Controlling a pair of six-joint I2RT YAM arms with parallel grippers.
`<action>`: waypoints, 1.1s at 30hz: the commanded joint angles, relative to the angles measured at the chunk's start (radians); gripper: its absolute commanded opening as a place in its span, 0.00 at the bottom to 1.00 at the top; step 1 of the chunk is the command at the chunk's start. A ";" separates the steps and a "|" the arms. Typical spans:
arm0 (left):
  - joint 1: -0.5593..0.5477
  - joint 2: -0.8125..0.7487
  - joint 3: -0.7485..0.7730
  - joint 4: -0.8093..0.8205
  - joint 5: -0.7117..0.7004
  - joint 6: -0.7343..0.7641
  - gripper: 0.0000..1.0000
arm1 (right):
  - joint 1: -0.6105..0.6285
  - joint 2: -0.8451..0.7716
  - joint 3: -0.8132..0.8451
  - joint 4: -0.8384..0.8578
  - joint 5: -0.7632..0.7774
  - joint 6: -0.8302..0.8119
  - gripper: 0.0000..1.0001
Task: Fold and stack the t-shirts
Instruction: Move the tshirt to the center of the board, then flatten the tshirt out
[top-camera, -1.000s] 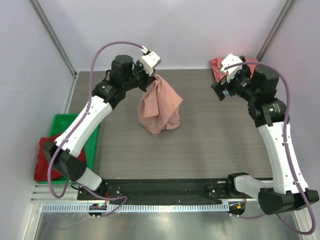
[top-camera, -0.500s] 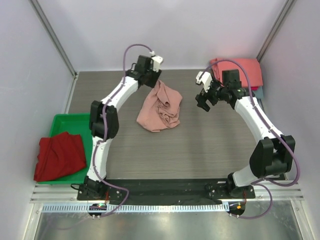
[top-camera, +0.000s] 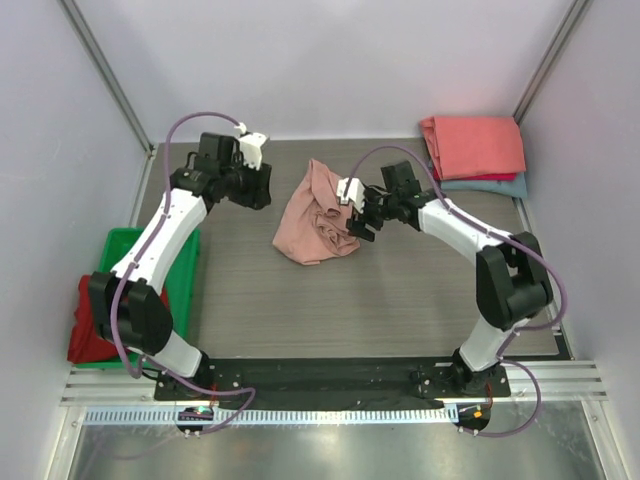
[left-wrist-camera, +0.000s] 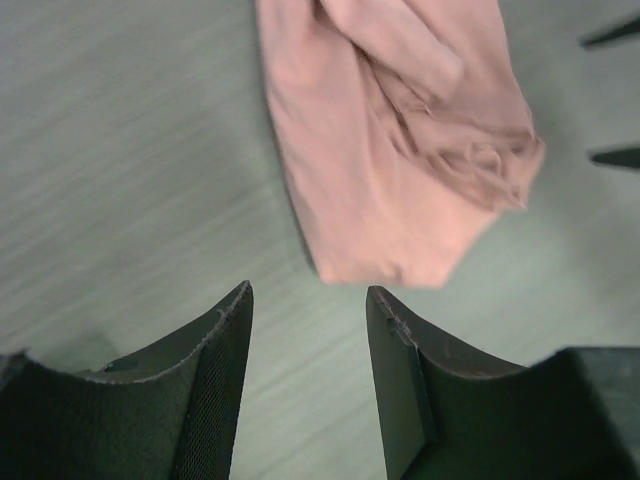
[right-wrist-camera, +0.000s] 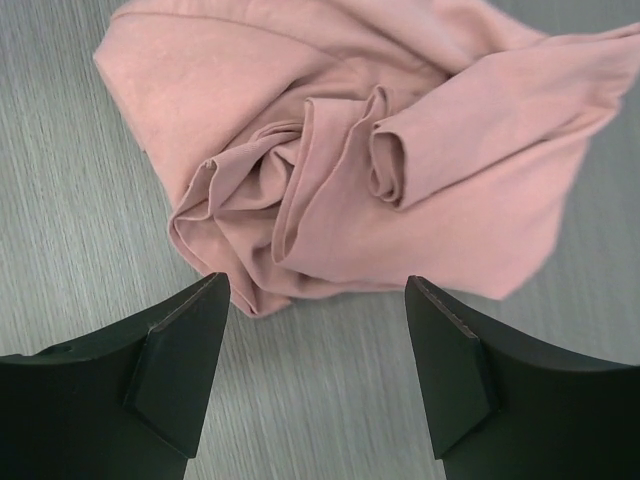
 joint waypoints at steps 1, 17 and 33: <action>-0.004 -0.025 -0.078 -0.043 0.076 0.014 0.50 | 0.021 0.071 0.051 0.100 -0.032 0.030 0.77; 0.005 -0.029 -0.100 -0.054 0.039 0.035 0.50 | 0.055 0.306 0.283 0.004 0.049 0.064 0.63; 0.010 -0.026 -0.112 -0.027 0.045 0.024 0.50 | 0.069 0.283 0.248 -0.110 0.088 0.033 0.64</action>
